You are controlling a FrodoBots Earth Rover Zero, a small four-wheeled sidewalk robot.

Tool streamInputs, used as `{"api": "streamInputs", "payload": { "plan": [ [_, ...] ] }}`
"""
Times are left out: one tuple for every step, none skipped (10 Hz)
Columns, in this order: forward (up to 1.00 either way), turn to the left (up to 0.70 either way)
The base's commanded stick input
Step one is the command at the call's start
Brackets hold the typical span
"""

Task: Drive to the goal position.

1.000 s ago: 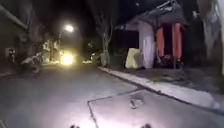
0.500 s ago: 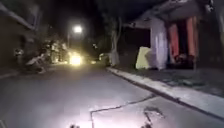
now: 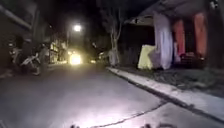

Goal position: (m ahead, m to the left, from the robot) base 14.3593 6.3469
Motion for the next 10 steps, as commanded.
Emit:
{"api": "streamInputs", "payload": {
  "plan": [
    [0.7, 0.31],
    [0.7, 0.0],
    [0.7, 0.0],
    [0.7, 0.0],
    [0.7, 0.0],
    [0.7, 0.0],
    [0.7, 0.0],
    [0.7, 0.0],
    [0.7, 0.0],
    [0.7, 0.0]
  ]
}}
